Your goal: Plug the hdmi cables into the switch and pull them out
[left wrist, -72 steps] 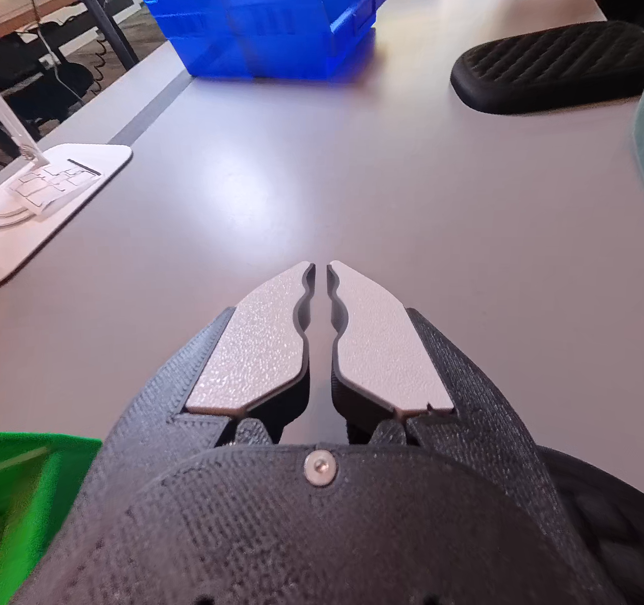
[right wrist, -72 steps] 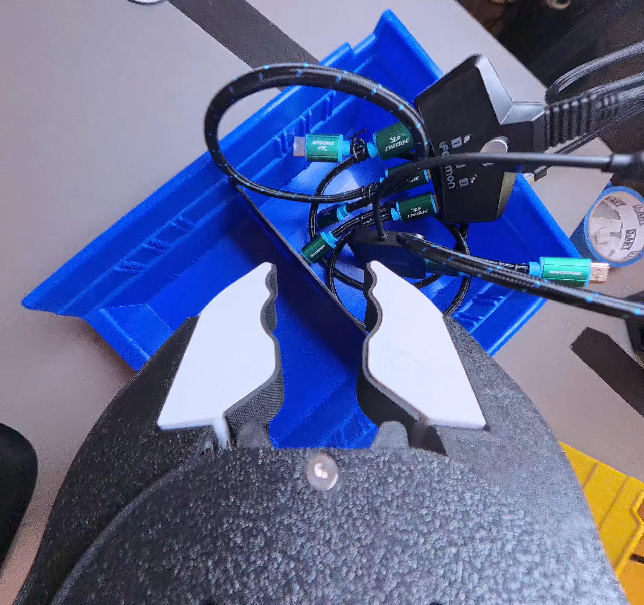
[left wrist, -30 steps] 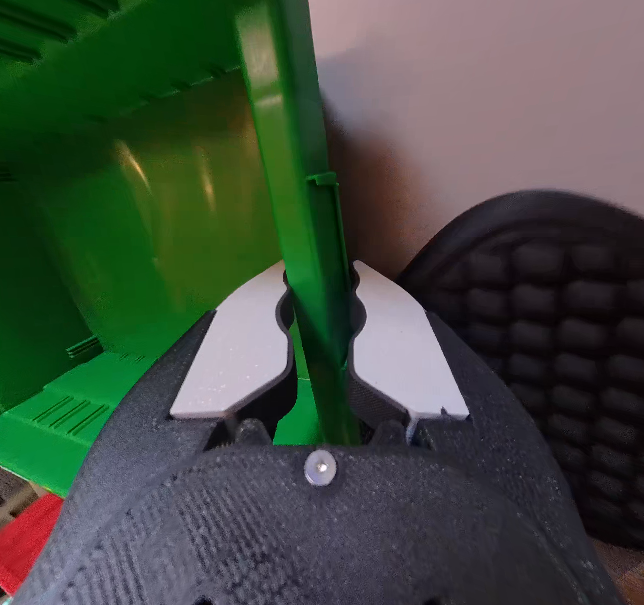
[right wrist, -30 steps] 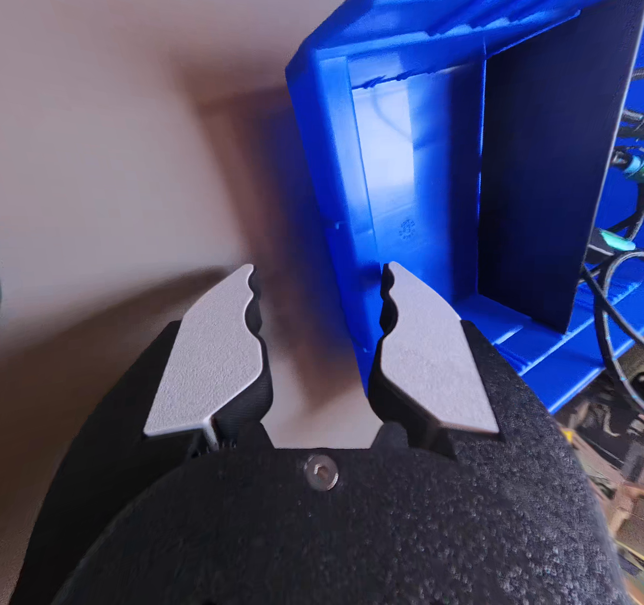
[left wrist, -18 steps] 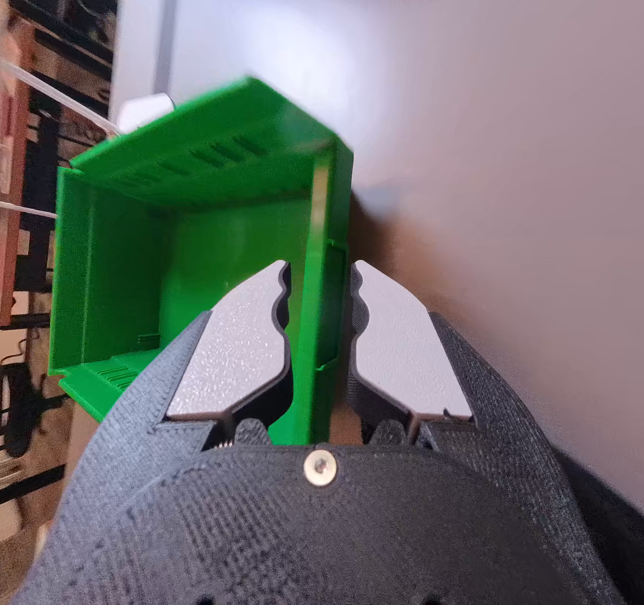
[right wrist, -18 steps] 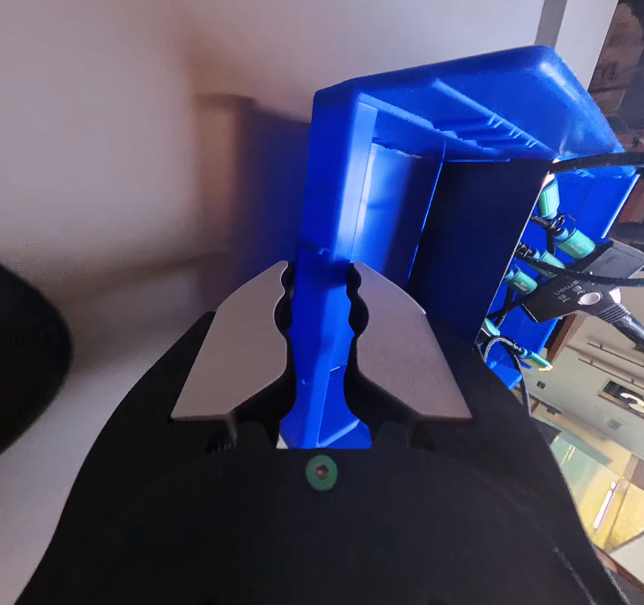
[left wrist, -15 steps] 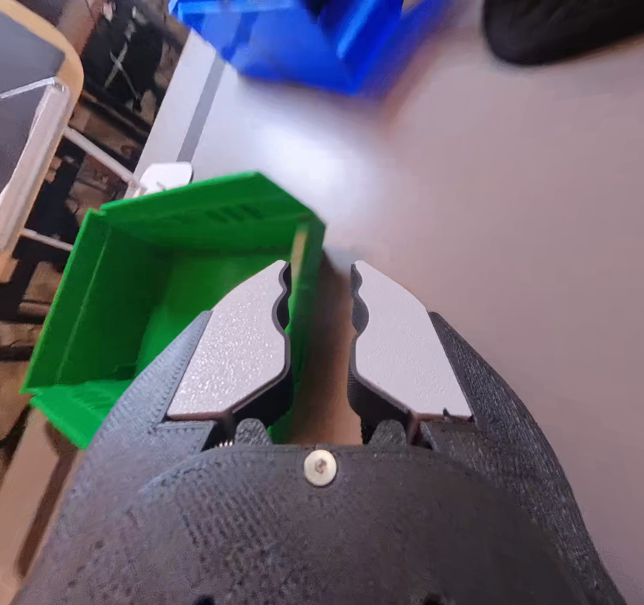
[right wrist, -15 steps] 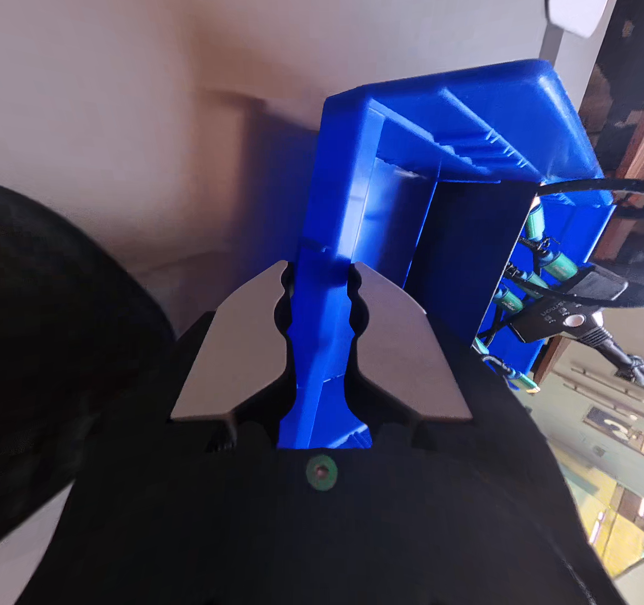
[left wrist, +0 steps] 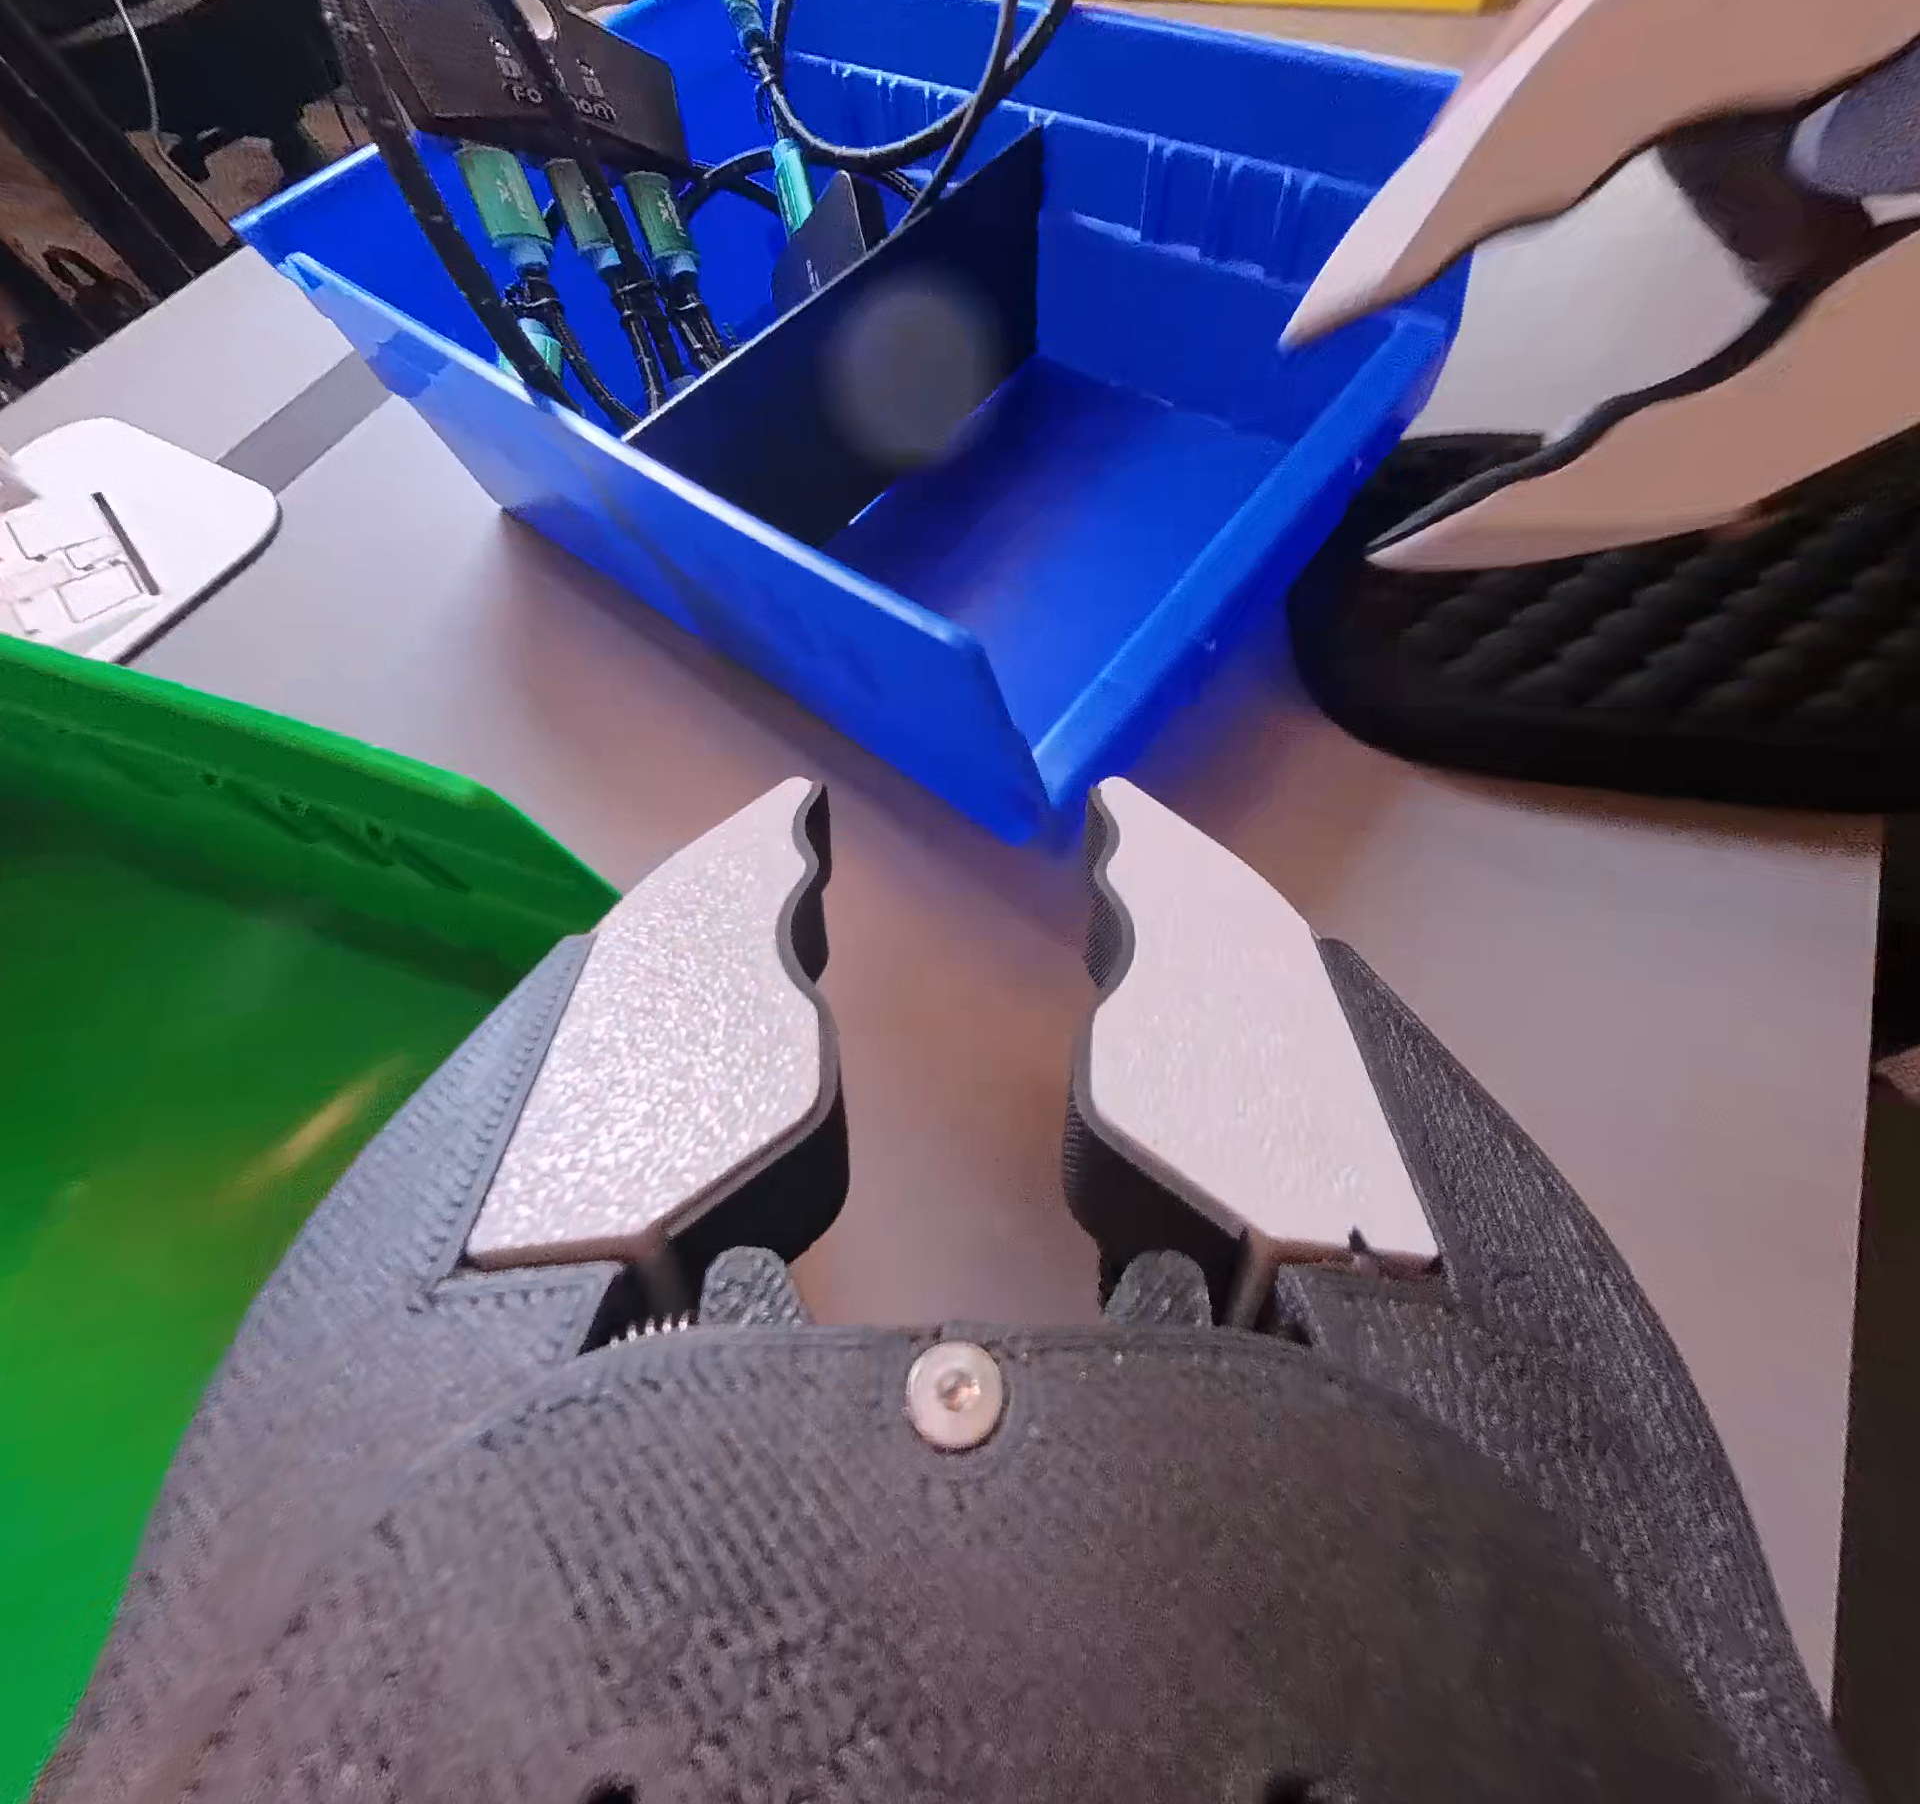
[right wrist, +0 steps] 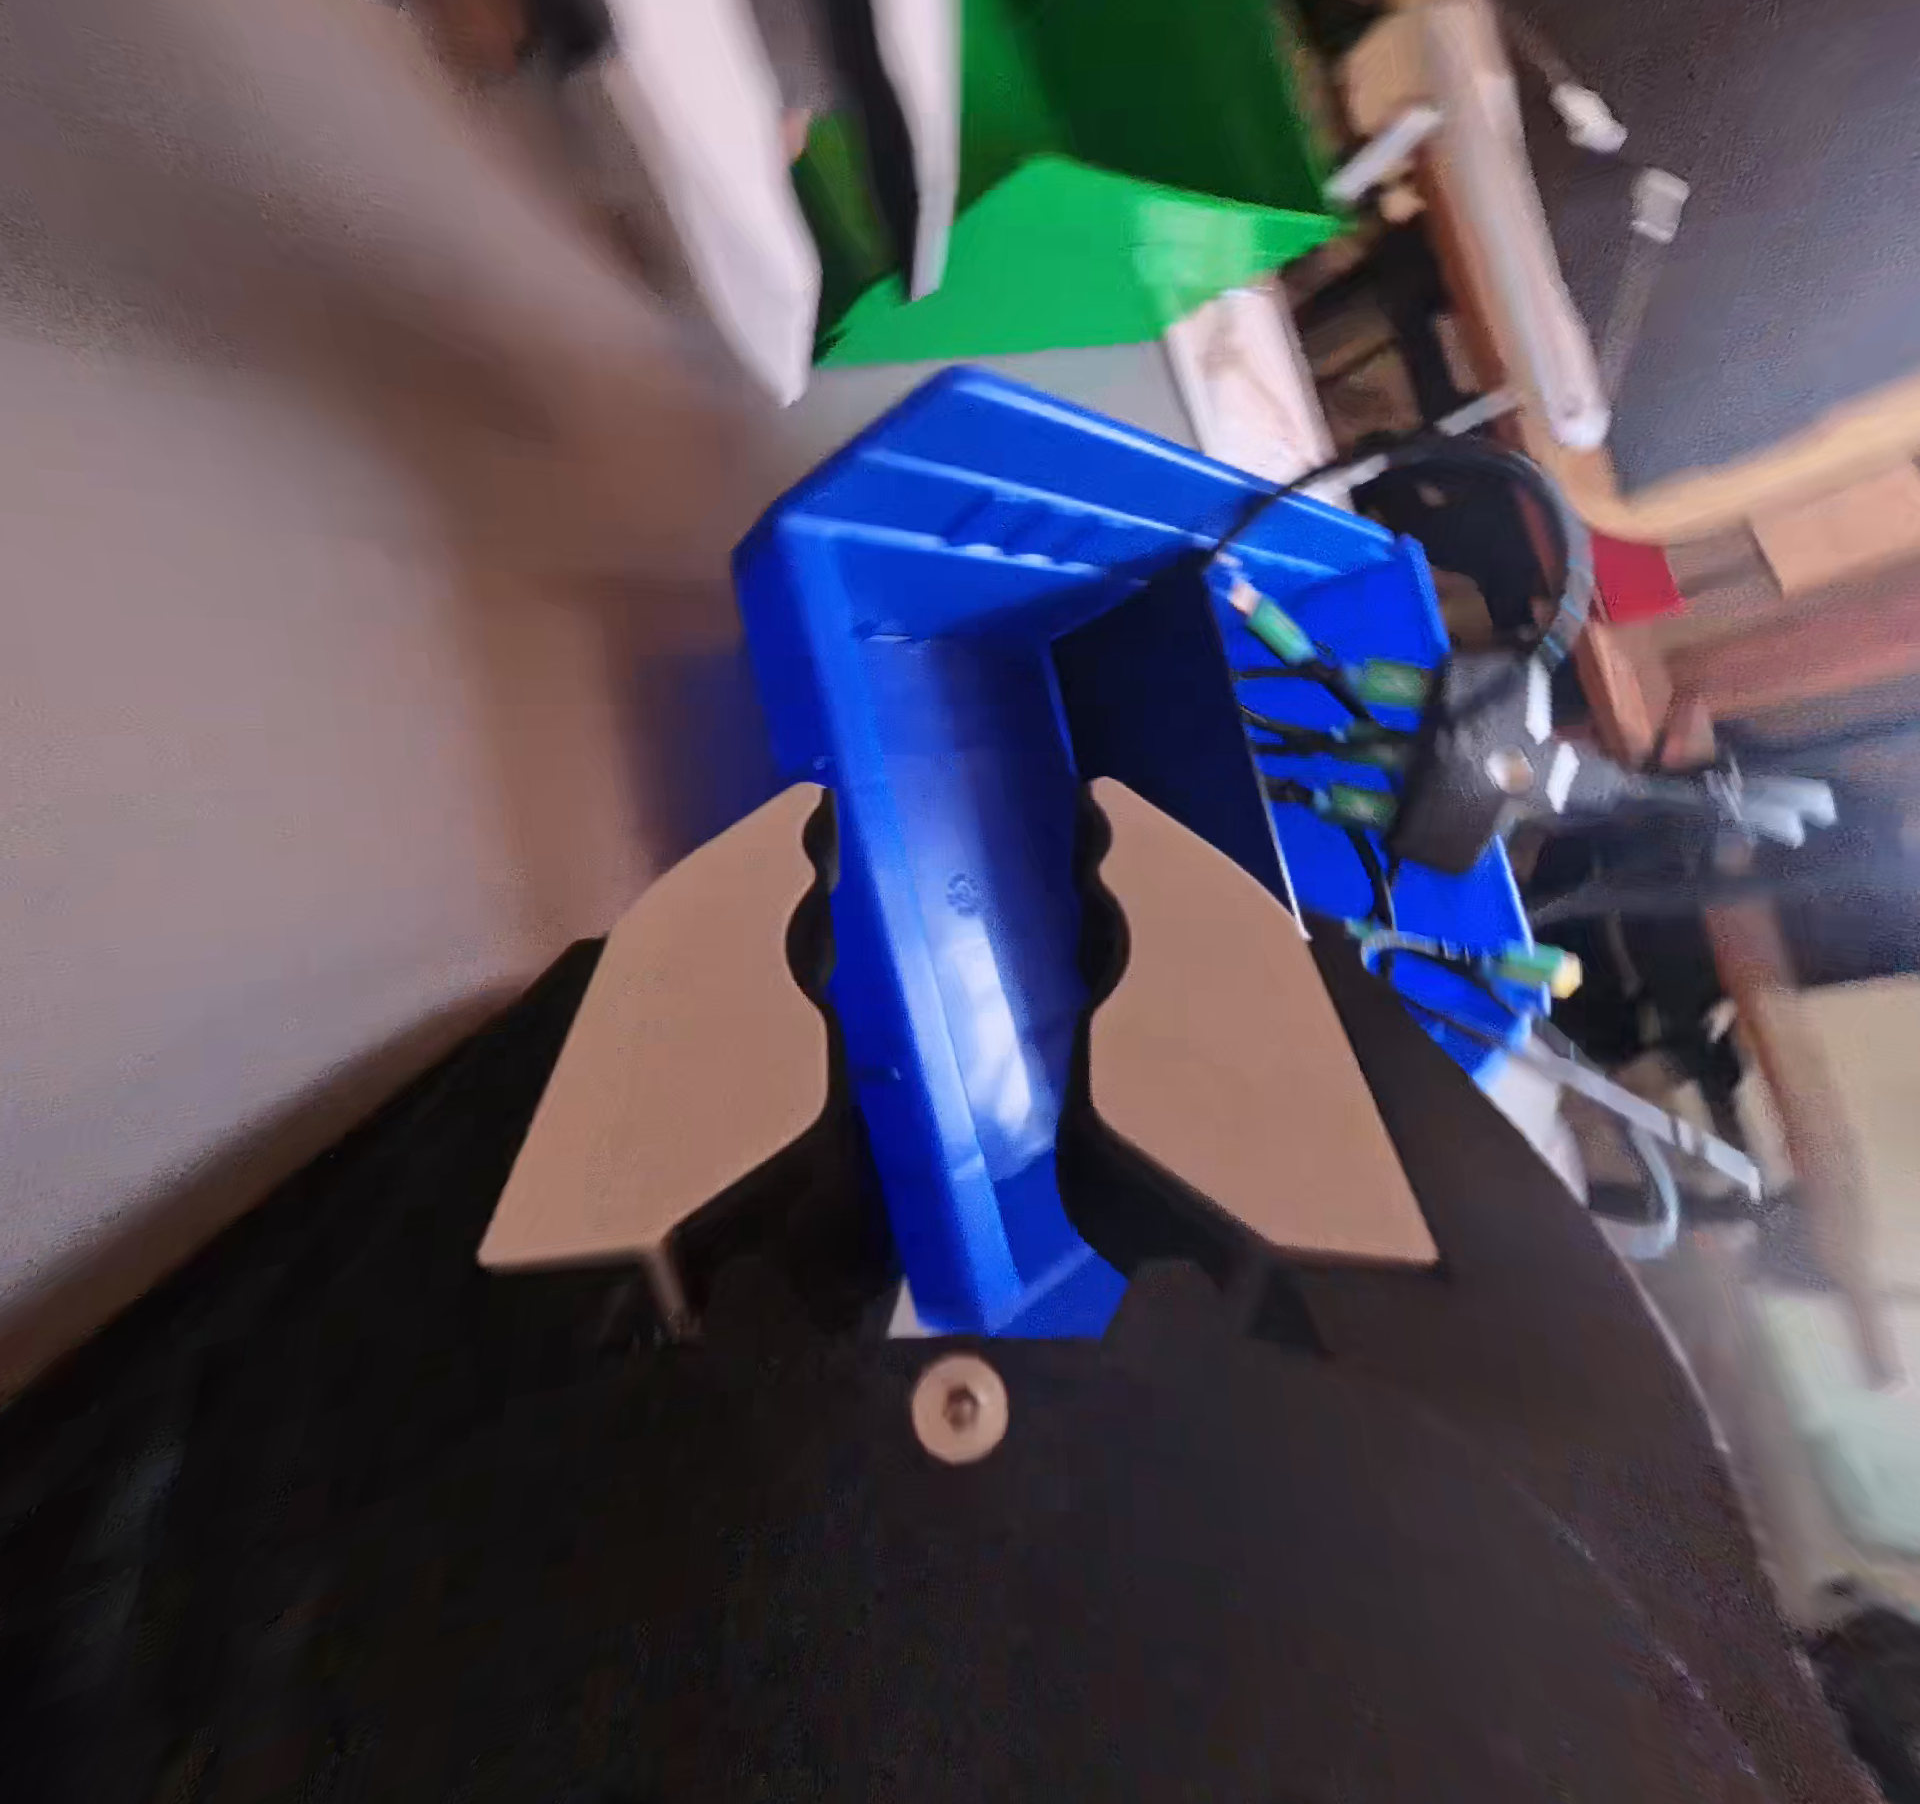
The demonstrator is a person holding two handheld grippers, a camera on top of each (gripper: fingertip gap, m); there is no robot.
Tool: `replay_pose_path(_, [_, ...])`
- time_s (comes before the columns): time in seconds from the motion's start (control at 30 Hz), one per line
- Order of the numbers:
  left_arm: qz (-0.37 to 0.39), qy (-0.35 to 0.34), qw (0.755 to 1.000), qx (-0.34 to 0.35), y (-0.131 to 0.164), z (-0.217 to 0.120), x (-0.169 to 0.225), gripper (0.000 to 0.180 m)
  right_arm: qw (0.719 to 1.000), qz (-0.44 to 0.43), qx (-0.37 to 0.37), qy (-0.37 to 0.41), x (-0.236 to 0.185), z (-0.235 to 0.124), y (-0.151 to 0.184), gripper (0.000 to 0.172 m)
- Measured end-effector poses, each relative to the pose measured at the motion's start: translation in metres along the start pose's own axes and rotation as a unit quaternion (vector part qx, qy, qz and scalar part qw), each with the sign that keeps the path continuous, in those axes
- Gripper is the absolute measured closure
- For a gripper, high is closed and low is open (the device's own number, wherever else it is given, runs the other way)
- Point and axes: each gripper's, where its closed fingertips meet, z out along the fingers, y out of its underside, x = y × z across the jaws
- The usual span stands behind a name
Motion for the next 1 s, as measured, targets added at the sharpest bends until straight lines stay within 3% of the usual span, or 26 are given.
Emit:
replay_pose_path(0.07, [-0.040,0.006,0.999,0.014,-0.006,0.010,0.000,0.133,0.986,0.149,0.042,0.062,0.029,-0.035,0.008,0.119])
replay_pose_path(0.17, [-0.096,0.013,0.995,0.034,-0.014,0.028,0.001,0.133,0.919,0.360,0.063,0.147,0.065,-0.068,0.065,0.111])
replay_pose_path(0.23, [-0.076,-0.030,0.996,0.026,-0.011,0.043,-0.006,0.132,0.883,0.448,0.047,0.134,0.065,-0.061,0.102,0.101])
replay_pose_path(0.3, [-0.081,-0.045,0.995,0.025,-0.009,0.057,-0.007,0.136,0.861,0.501,0.043,0.076,0.051,-0.036,0.112,0.101])
replay_pose_path(0.33, [-0.075,-0.061,0.995,0.028,-0.010,0.061,-0.009,0.139,0.859,0.507,0.031,0.055,0.044,-0.023,0.115,0.108])
replay_pose_path(0.4, [-0.059,-0.100,0.992,0.039,-0.014,0.064,-0.017,0.148,0.866,0.494,0.010,0.076,0.046,-0.007,0.122,0.146])
replay_pose_path(0.53, [0.008,-0.124,0.990,0.070,-0.035,0.054,-0.020,0.162,0.906,0.384,-0.029,0.177,0.067,-0.019,0.125,0.162])
replay_pose_path(0.73, [0.105,-0.151,0.973,0.138,-0.089,-0.009,-0.005,0.170,0.917,0.329,0.015,0.227,0.070,-0.072,0.075,0.162])
replay_pose_path(1.0, [0.153,-0.249,0.929,0.225,-0.117,-0.166,0.021,0.170,0.932,0.204,0.138,0.265,0.064,-0.136,-0.062,0.161])
